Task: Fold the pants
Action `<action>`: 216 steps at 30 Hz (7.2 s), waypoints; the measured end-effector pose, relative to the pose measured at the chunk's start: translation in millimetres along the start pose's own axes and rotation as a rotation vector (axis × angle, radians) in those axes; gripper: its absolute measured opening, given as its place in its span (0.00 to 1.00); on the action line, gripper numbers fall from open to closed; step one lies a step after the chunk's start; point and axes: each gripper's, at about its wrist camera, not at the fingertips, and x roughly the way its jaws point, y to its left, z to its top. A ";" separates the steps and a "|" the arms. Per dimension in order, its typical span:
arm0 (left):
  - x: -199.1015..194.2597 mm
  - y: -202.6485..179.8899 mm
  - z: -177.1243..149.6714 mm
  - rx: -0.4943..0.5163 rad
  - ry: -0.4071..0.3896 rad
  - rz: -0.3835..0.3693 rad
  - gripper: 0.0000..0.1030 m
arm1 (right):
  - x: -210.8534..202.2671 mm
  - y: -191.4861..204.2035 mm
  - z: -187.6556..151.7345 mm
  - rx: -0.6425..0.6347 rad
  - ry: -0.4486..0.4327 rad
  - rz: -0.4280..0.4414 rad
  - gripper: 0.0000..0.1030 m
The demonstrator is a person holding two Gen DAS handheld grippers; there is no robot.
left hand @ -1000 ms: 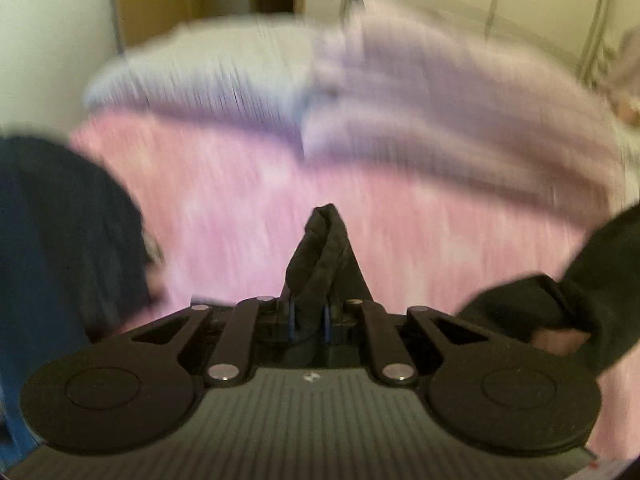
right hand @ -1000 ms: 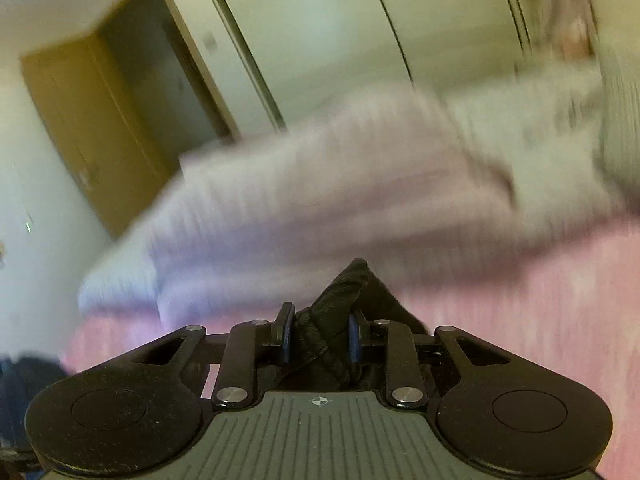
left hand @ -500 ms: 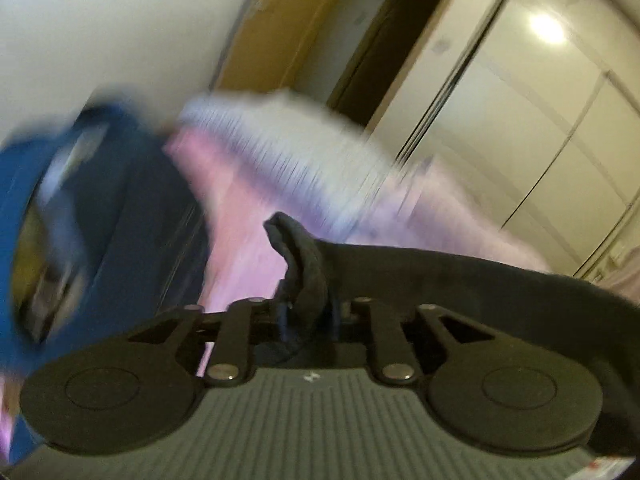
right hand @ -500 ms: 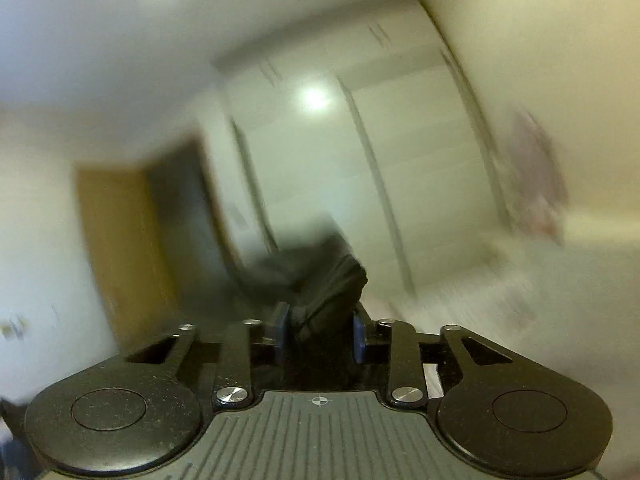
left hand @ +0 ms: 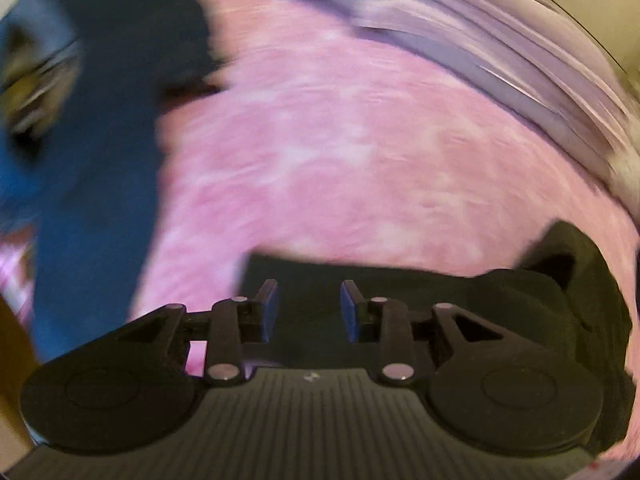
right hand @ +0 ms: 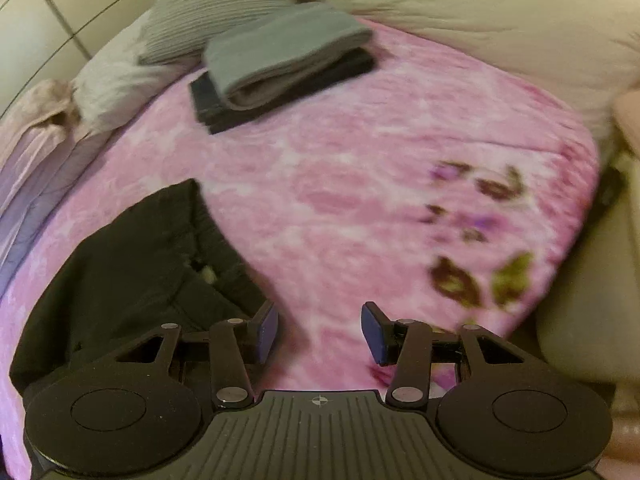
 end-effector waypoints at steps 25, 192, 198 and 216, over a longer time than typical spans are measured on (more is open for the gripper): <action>149.7 -71.0 10.3 0.333 0.102 -0.156 0.53 | 102.2 35.4 -88.2 0.070 0.148 -0.042 0.51; 77.6 -99.9 -12.5 -0.160 -0.009 0.133 0.46 | 280.5 70.7 138.5 -0.130 0.177 0.545 0.38; 75.3 -116.0 -26.9 -0.204 0.016 0.142 0.46 | 288.3 28.8 140.5 0.091 0.289 0.719 0.29; 85.6 -151.6 -32.6 -0.154 0.048 0.151 0.47 | 259.2 34.0 145.1 -0.061 0.197 0.759 0.17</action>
